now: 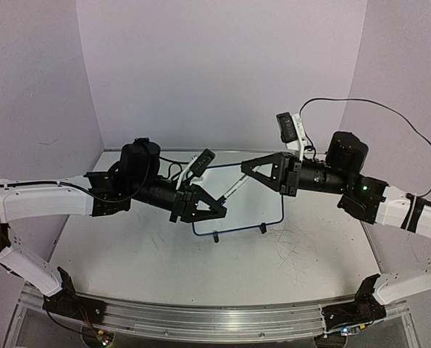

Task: Write a sentence on the whiteboard
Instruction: Pass from the left arm to the right

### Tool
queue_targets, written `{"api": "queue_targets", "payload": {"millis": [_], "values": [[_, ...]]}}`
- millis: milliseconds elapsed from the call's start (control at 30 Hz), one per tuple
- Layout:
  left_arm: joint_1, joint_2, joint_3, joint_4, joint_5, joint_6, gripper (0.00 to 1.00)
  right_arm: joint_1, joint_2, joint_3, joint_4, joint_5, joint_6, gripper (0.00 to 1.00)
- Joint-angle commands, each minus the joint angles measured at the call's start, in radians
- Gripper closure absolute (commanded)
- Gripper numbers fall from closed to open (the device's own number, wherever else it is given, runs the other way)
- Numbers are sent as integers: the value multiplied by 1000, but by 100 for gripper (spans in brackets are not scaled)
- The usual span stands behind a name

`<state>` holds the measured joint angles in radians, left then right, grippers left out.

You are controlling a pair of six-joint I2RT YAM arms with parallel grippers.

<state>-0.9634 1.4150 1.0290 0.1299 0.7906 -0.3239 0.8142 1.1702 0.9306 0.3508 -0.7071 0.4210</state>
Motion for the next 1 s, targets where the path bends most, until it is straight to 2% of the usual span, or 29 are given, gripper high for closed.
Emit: {"api": "queue_targets", "payload": {"millis": [0,67,167,200,233,300,400,533,700,867,967], "values": [[14,-38,44,18,-36,20,97,3,-1,18,-7,-18,-8,100],[17,-42,46,1,-48,40,100,3,-1,41,-75,36,-21,74],[26,-55,61,-88,-102,111,100,3,8,105,-263,107,-82,24],[28,-58,66,-126,-123,133,100,3,13,129,-319,114,-101,17],[31,-60,71,-161,-136,158,100,3,19,147,-383,121,-121,14],[34,-63,87,-206,-146,196,100,3,28,161,-446,86,-147,12],[35,-64,101,-226,-151,221,100,3,53,164,-444,-34,-146,12],[34,-56,114,-226,-148,205,100,4,106,190,-414,-72,-134,28],[34,-36,125,-225,-98,185,100,4,150,189,-292,-138,-103,32],[34,-39,114,-212,-87,178,100,4,195,208,-255,-166,-91,44],[34,-34,110,-203,-80,177,100,4,200,203,-224,-161,-84,47]]}}
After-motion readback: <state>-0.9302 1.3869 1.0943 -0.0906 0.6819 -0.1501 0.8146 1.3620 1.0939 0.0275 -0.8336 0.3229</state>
